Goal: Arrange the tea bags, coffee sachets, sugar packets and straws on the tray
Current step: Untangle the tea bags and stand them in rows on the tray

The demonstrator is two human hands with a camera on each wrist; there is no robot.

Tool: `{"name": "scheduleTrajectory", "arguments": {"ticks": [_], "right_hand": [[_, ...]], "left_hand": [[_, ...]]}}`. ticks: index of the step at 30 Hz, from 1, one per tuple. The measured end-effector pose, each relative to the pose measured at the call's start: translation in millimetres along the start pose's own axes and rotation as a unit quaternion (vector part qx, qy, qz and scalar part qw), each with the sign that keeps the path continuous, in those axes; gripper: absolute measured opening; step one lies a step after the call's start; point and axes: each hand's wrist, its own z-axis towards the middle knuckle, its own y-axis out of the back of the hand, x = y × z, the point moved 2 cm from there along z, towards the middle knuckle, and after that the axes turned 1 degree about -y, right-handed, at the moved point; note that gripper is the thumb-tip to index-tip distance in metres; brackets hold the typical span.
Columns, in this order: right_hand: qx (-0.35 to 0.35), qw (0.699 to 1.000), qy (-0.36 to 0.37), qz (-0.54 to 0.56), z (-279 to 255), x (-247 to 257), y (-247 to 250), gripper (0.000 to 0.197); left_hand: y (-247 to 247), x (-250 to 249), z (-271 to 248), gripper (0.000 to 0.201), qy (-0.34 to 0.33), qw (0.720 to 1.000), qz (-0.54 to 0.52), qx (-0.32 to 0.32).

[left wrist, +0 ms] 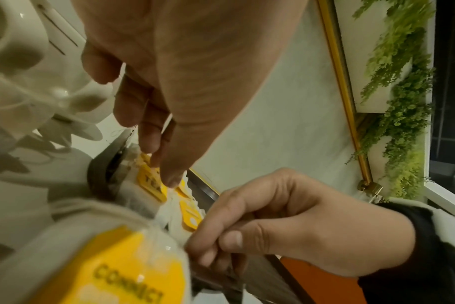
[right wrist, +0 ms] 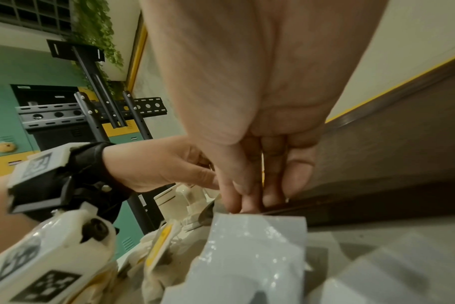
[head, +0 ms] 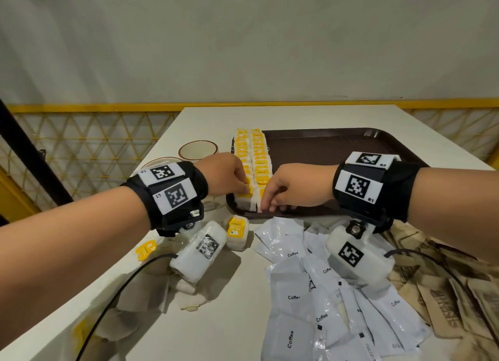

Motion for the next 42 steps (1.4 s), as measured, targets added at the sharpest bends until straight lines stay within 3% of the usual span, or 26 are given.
{"name": "scheduleTrajectory", "arguments": {"ticks": [10, 19, 25, 33, 38, 42], "right_hand": [[-0.008, 1.000, -0.007, 0.002, 4.5, -3.9, -2.6, 0.034], [-0.006, 1.000, -0.001, 0.015, 7.0, -2.7, -5.1, 0.032], [-0.005, 0.999, -0.012, 0.052, 6.2, -3.8, -4.5, 0.024], [0.007, 0.993, -0.021, 0.120, 4.6, -5.2, 2.5, 0.021], [-0.083, 0.979, -0.033, 0.183, 6.9, -10.4, 24.1, 0.014], [-0.153, 0.975, -0.032, 0.161, 23.2, -7.4, 28.8, 0.017]], "left_hand": [[-2.4, 0.6, 6.3, 0.046, 0.062, 0.995, 0.035, 0.065], [-2.8, -4.3, 4.0, 0.030, 0.069, 0.989, 0.045, 0.125], [6.7, -3.0, -0.3, 0.017, 0.048, 0.994, 0.027, 0.094], [7.1, 0.9, -3.7, 0.026, 0.053, 0.997, 0.000, 0.057], [11.6, -0.5, -5.2, 0.023, 0.014, 1.000, 0.007, 0.023], [21.3, 0.8, -3.3, 0.015, 0.010, 1.000, 0.016, -0.013]]}}
